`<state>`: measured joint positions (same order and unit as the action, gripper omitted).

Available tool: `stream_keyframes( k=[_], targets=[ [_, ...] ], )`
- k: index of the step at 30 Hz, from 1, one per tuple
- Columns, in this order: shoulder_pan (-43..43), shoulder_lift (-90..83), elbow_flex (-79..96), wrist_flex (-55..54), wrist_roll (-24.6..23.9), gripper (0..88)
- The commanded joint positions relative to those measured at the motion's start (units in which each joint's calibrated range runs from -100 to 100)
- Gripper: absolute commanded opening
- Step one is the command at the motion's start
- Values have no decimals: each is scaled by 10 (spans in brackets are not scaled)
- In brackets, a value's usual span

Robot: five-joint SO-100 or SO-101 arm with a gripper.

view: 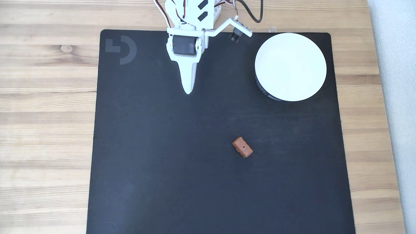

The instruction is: Pick up the toy and place it on the plate

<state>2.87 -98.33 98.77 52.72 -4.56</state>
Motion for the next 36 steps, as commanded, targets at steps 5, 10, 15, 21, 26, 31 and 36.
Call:
stream_keyframes(
  k=[5, 10, 15, 21, 26, 31, 36],
  targets=[
    [-2, -8, 8, 0, 1, 24],
    [-2, -8, 8, 1, 1, 24],
    [5, -7, 7, 1, -2, 24],
    [0, 13, -41, 6, 0, 24],
    [-4, 135, -157, -1, -2, 24],
    [-48, 311, -285, -60, -2, 24],
    [-85, 468, -410, -117, -3, 24]
  ],
)
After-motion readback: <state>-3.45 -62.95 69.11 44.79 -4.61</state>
